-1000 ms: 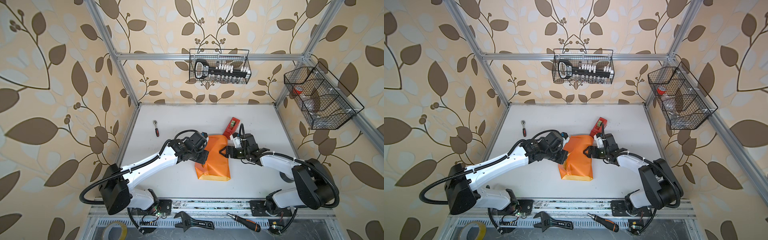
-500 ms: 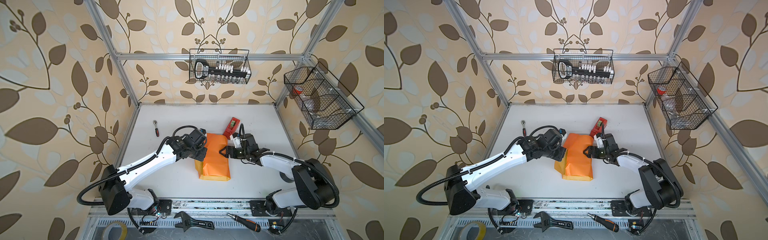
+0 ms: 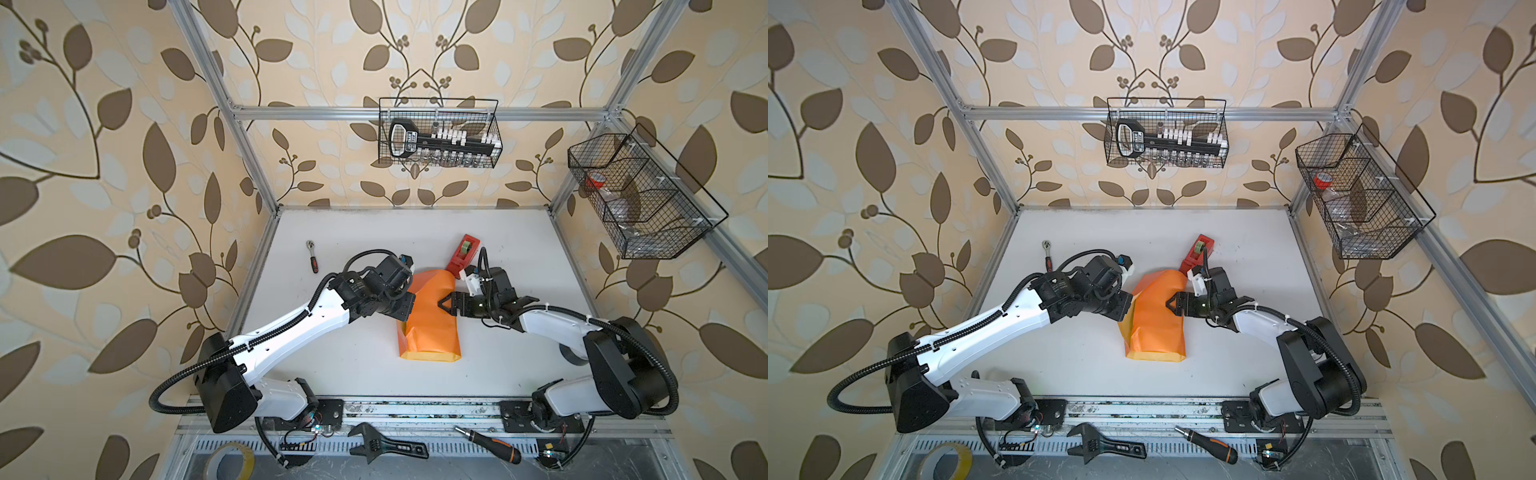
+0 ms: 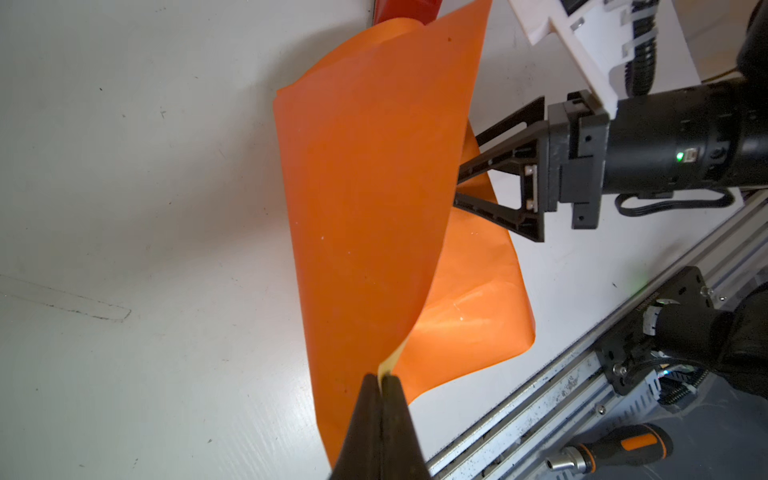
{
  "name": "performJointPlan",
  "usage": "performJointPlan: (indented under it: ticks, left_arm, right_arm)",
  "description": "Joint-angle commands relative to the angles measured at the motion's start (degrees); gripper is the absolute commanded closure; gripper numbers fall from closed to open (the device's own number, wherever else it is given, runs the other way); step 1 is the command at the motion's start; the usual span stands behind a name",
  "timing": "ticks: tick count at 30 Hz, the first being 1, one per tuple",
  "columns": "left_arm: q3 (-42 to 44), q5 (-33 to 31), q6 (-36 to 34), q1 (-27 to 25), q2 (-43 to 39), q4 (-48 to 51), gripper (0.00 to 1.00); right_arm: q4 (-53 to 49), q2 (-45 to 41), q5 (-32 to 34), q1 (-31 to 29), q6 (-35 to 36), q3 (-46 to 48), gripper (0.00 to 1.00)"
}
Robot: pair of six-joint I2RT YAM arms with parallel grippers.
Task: Wrap the gift box in paper
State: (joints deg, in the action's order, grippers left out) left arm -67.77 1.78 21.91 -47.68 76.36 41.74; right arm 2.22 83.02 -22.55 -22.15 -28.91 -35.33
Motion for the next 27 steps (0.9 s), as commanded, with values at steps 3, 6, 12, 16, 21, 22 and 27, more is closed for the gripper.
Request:
performJointPlan:
  ticks: [3, 6, 12, 16, 21, 22, 27]
  left_arm:
    - [-2.01, 1.59, 2.94, -0.40, -1.40, -1.57, 1.00]
    - [-2.09, 1.30, 3.89, -0.40, -0.67, -0.63, 1.00]
    - [-1.95, 1.21, 7.60, -0.44, 0.54, -0.87, 1.00]
    - [-2.02, -0.77, 9.93, -0.40, 0.31, -0.82, 0.99]
    - [-3.06, -4.35, 10.95, -0.40, 1.22, 1.74, 0.99]
    - [-3.54, -6.09, 10.96, -0.25, 1.42, 3.09, 0.99]
    - [-0.49, -5.64, 10.84, 3.70, -0.36, 2.76, 0.98]
  right_arm:
    - [-7.49, 3.11, 4.18, -1.23, 1.26, 0.98, 0.11]
    - [-7.61, 3.11, 4.35, -1.23, 1.31, 0.97, 0.11]
    - [-7.14, 3.35, 4.18, -1.46, 0.88, 1.27, 0.11]
    - [-7.06, 2.98, 4.17, -1.58, 0.69, 1.33, 0.11]
    - [-7.13, 2.85, 3.90, -1.68, 0.67, 1.23, 0.11]
    - [-7.13, 2.67, 3.83, -1.71, 0.64, 1.25, 0.11]
    - [-7.16, 2.23, 3.58, -1.67, 0.87, 1.10, 0.11]
